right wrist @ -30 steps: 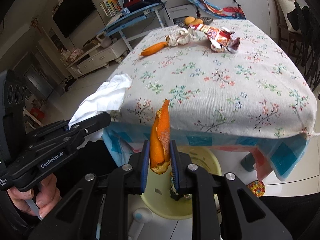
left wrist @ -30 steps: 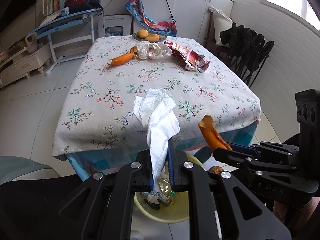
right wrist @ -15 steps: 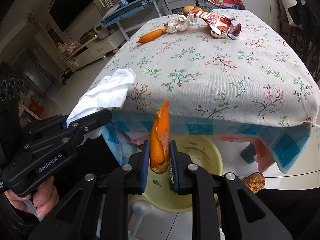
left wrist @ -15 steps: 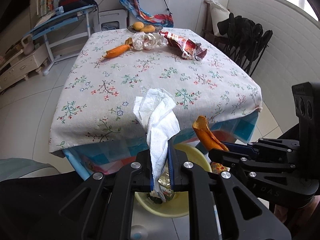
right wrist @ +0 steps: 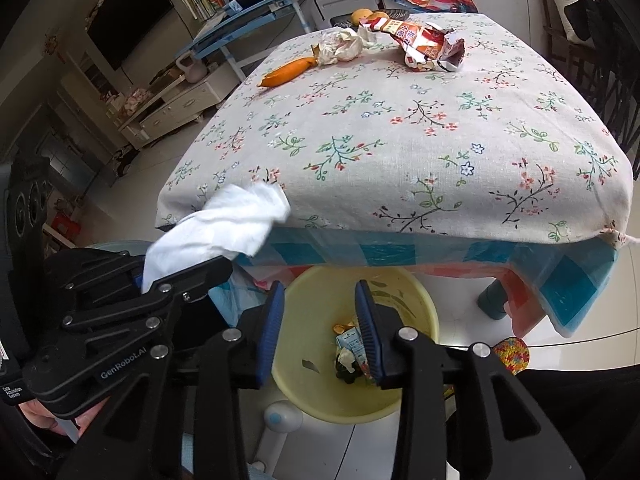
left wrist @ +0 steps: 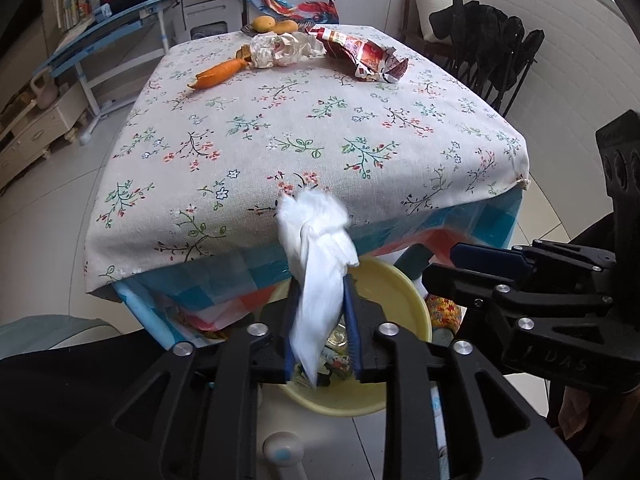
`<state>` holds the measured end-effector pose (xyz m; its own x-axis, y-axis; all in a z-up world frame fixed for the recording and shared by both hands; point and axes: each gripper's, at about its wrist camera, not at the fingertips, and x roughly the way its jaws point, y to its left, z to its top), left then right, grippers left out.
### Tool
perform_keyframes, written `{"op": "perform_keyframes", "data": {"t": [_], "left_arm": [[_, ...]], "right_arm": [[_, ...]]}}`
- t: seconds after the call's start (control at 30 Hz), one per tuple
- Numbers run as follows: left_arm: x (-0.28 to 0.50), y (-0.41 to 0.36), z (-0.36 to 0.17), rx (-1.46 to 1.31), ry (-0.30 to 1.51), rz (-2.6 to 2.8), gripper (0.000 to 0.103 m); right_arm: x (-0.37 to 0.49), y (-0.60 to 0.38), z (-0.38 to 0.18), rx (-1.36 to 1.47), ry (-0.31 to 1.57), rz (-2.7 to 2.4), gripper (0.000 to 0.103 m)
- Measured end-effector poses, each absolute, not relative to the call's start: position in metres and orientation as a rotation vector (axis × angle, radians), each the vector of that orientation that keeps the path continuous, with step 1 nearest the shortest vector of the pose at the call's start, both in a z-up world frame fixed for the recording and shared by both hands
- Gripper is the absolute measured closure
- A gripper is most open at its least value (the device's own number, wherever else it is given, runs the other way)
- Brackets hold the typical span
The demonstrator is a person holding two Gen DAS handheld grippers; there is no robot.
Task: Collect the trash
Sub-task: 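Open the left gripper to drop the paper towel while the right releases the peel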
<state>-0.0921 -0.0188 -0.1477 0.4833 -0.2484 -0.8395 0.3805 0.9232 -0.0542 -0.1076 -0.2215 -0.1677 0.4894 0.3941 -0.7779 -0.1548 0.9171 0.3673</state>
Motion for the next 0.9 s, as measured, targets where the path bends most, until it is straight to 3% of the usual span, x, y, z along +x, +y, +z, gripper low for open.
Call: {"op": "perform_keyframes", "data": {"t": [0.57, 0.9], "left_arm": [[-0.091, -0.01, -0.128, 0.136, 0.876, -0.301, 0.062], [-0.07, 0.006, -0.11, 0.073, 0.816, -0.215, 0.056]], "right_arm": [[-0.112, -0.226, -0.156, 0.264, 0.929, 0.314, 0.06], [-0.101, -0.242, -0.132, 0.253, 0.833, 0.267, 0.058]]}}
